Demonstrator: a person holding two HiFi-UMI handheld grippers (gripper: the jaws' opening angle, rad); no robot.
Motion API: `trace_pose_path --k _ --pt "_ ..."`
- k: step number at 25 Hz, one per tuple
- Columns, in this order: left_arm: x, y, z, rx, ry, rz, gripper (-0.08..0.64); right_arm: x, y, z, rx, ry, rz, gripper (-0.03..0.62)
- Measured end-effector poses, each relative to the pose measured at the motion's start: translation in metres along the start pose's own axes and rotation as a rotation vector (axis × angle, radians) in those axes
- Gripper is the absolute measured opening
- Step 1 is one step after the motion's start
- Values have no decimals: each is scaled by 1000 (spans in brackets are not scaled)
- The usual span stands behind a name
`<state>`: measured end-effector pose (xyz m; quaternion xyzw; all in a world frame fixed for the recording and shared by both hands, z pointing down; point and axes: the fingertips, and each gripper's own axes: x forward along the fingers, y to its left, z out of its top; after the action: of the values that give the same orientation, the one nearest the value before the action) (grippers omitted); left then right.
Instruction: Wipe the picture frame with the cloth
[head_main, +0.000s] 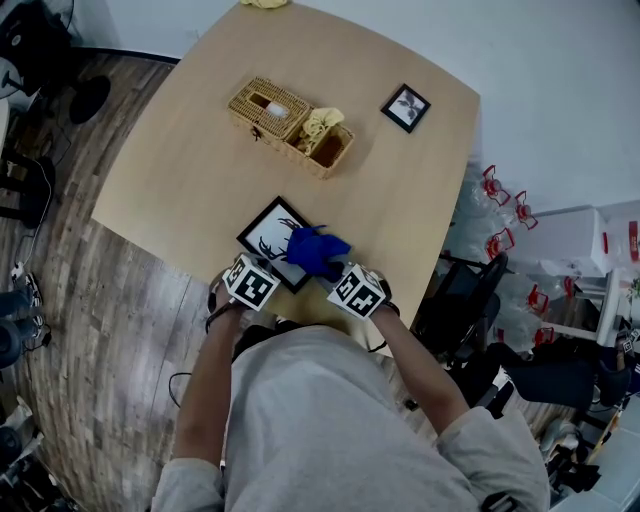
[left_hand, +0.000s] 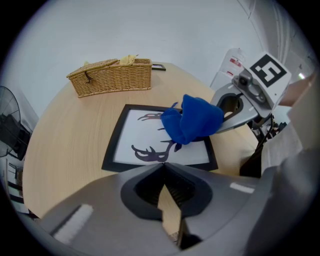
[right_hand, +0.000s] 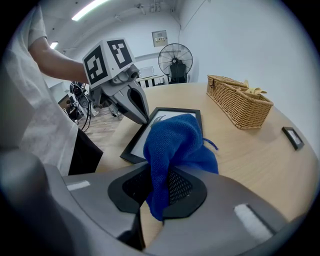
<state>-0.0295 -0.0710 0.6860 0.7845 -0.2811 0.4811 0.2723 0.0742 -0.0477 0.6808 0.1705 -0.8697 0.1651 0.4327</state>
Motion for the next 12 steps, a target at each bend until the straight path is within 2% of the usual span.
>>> trace_pose_path --k 12 --pt "0 0 0 -4 2 8 53 3 11 3 8 -8 25 46"
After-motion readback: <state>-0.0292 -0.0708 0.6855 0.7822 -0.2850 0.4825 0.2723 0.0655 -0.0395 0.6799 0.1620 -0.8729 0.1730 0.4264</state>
